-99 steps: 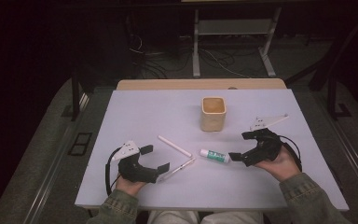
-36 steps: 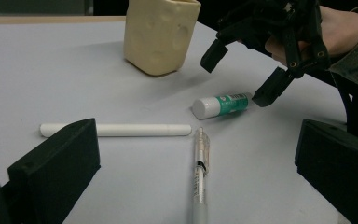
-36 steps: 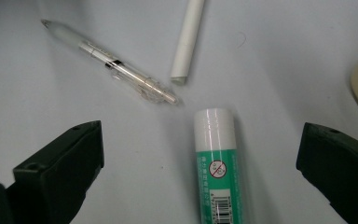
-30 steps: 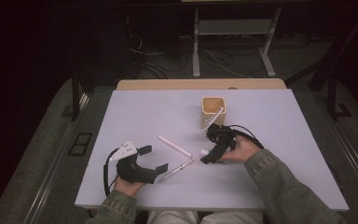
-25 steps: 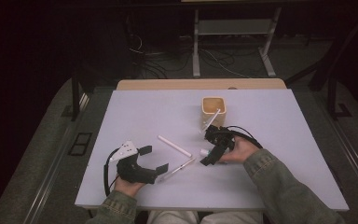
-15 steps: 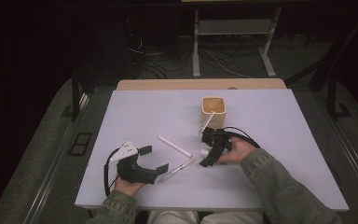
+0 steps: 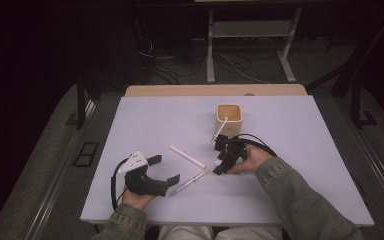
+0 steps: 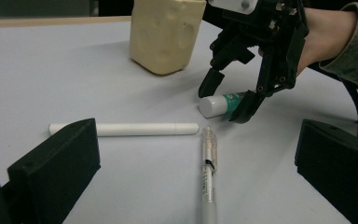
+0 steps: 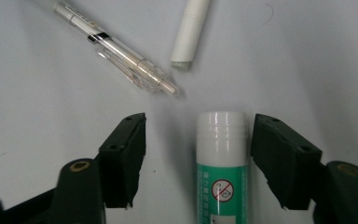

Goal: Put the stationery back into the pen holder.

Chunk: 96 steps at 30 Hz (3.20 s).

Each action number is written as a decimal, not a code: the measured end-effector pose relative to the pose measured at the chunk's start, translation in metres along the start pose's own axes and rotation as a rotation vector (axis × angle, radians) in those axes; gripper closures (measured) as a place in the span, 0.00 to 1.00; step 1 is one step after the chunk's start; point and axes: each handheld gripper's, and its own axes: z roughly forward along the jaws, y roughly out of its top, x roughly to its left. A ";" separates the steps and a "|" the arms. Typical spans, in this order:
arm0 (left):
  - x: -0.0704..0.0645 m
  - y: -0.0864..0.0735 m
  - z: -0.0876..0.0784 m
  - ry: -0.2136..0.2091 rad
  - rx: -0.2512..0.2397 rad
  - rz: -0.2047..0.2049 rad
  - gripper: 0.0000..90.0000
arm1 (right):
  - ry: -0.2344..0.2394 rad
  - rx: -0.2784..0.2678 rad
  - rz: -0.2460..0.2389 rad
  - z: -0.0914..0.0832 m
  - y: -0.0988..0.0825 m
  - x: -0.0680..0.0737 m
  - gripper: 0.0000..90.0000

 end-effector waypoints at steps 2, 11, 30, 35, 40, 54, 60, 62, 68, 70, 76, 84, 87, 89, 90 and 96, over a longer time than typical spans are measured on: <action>-0.001 0.000 0.001 0.009 -0.002 0.010 0.00 | 0.000 0.008 0.001 0.001 0.000 0.000 0.44; -0.003 0.000 0.002 0.003 0.005 0.029 0.00 | -0.029 0.048 -0.013 0.003 0.002 -0.001 0.60; -0.003 0.000 0.002 -0.004 0.002 0.024 0.00 | -0.102 0.069 -0.023 0.001 0.002 0.000 0.72; -0.003 0.000 0.002 -0.006 -0.005 0.017 0.00 | -0.079 0.037 0.011 -0.007 0.001 -0.003 0.72; -0.003 0.000 0.002 -0.006 -0.004 0.018 0.00 | -0.068 -0.005 0.018 -0.022 0.002 -0.002 0.72; -0.003 0.000 0.001 -0.007 -0.009 0.012 0.00 | -0.018 -0.097 0.012 -0.058 0.013 0.002 0.72; -0.003 0.000 0.001 -0.007 -0.010 0.011 0.00 | -0.037 -0.158 0.004 -0.073 0.018 0.002 0.72; -0.003 0.000 0.001 -0.008 -0.011 0.011 0.00 | -0.042 -0.185 0.007 -0.079 0.020 0.001 0.72; -0.003 0.000 0.000 -0.007 -0.010 0.011 0.00 | -0.059 -0.246 0.014 -0.098 0.022 -0.004 0.72; -0.003 0.000 0.000 -0.008 -0.011 0.010 0.00 | -0.051 -0.273 0.023 -0.103 0.023 -0.006 0.72; -0.003 0.000 0.000 -0.007 -0.012 0.010 0.00 | -0.064 -0.312 0.037 -0.118 0.022 -0.012 0.72; -0.003 0.000 0.000 -0.011 -0.012 0.009 0.00 | -0.084 -0.404 0.089 -0.137 0.018 -0.023 0.72; -0.003 0.000 0.001 -0.012 -0.011 0.007 0.00 | -0.102 -0.431 0.094 -0.143 0.017 -0.027 0.72; -0.003 0.000 0.001 -0.013 -0.011 0.007 0.00 | -0.109 -0.460 0.119 -0.148 0.015 -0.031 0.72; -0.003 0.000 0.001 -0.014 -0.010 0.006 0.00 | -0.109 -0.460 0.119 -0.148 0.015 -0.031 0.72; -0.002 0.000 0.000 -0.013 -0.011 0.004 0.00 | -0.130 -0.535 0.163 -0.154 0.013 -0.039 0.72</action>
